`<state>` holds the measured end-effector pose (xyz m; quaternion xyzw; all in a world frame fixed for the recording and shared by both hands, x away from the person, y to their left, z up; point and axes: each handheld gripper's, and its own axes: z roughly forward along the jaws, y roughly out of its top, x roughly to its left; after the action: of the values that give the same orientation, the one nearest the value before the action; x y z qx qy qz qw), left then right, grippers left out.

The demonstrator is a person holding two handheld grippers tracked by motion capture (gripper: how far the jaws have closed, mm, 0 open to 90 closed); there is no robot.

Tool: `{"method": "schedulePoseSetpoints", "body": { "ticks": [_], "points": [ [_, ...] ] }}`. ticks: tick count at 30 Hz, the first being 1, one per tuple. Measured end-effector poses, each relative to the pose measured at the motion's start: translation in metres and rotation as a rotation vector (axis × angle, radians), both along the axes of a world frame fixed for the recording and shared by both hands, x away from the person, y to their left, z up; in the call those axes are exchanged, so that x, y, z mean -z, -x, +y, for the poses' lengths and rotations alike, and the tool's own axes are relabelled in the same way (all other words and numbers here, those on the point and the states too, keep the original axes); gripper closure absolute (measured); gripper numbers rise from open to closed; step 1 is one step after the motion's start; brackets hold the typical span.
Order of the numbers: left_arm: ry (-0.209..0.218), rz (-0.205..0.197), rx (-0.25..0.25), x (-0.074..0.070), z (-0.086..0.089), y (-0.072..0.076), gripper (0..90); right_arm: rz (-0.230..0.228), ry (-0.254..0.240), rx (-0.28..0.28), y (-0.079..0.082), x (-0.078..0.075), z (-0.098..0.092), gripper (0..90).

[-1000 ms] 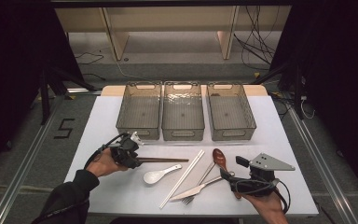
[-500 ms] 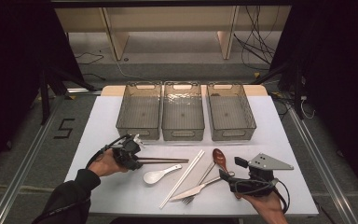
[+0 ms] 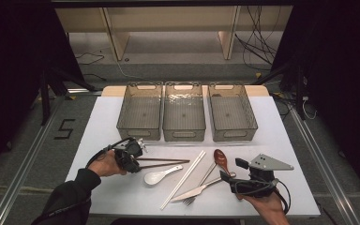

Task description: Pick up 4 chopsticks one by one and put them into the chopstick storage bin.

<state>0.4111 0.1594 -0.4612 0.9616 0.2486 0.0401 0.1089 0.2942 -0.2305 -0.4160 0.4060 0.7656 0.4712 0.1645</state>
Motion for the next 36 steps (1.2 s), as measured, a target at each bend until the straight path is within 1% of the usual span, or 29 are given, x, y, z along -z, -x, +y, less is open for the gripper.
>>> {"method": "schedulePoseSetpoints", "body": {
  "ticks": [3,5,7,8,9,11,13,17,18,21,23,27,33,35,36],
  "points": [
    [-0.020,-0.010,0.027,-0.0003,-0.0023,0.0026,75.5,0.005,0.003,-0.001,-0.0006,0.0005,-0.0002,27.1],
    [-0.024,-0.022,0.043,-0.0001,-0.0031,0.0042,76.3,0.020,-0.009,0.002,-0.0014,0.0011,-0.0008,27.1],
    [-0.042,-0.026,0.075,-0.0009,-0.0037,0.0051,77.1,0.019,-0.004,0.006,-0.0020,0.0015,-0.0016,27.2],
    [-0.033,-0.031,0.069,-0.0001,-0.0046,0.0064,77.5,0.019,-0.003,0.007,-0.0021,0.0016,-0.0018,27.3],
    [-0.047,-0.035,0.086,-0.0008,-0.0050,0.0065,77.7,0.021,-0.004,0.009,-0.0019,0.0015,-0.0019,27.3],
    [-0.053,-0.041,0.095,-0.0007,-0.0059,0.0076,78.0,0.020,-0.004,0.008,-0.0019,0.0014,-0.0018,27.5],
    [-0.058,-0.040,0.105,-0.0008,-0.0069,0.0081,79.5,0.022,0.008,0.010,-0.0021,0.0018,-0.0007,27.8],
    [-0.057,-0.044,0.111,-0.0006,-0.0073,0.0085,80.1,0.028,0.012,0.010,-0.0023,0.0022,-0.0004,27.9],
    [-0.067,-0.043,0.132,-0.0013,-0.0070,0.0083,80.3,0.027,0.011,0.010,-0.0022,0.0022,-0.0004,27.9],
    [-0.061,-0.046,0.140,-0.0006,-0.0077,0.0093,82.7,0.029,0.013,0.010,-0.0023,0.0022,-0.0003,27.9],
    [-0.070,-0.045,0.146,-0.0011,-0.0081,0.0094,83.0,0.029,0.014,0.009,-0.0024,0.0024,-0.0002,27.9],
    [-0.061,-0.048,0.151,-0.0008,-0.0071,0.0093,83.4,0.032,0.018,0.009,-0.0028,0.0029,0.0000,28.0],
    [-0.049,-0.047,0.141,-0.0011,-0.0057,0.0086,83.7,0.032,0.018,0.010,-0.0028,0.0028,-0.0006,28.1],
    [-0.042,-0.048,0.133,-0.0015,-0.0050,0.0085,83.7,0.032,0.018,0.010,-0.0029,0.0028,-0.0007,28.1],
    [-0.031,-0.042,0.135,-0.0035,-0.0041,0.0083,83.7,0.033,0.018,0.009,-0.0029,0.0028,-0.0007,28.1]
  ]
}}
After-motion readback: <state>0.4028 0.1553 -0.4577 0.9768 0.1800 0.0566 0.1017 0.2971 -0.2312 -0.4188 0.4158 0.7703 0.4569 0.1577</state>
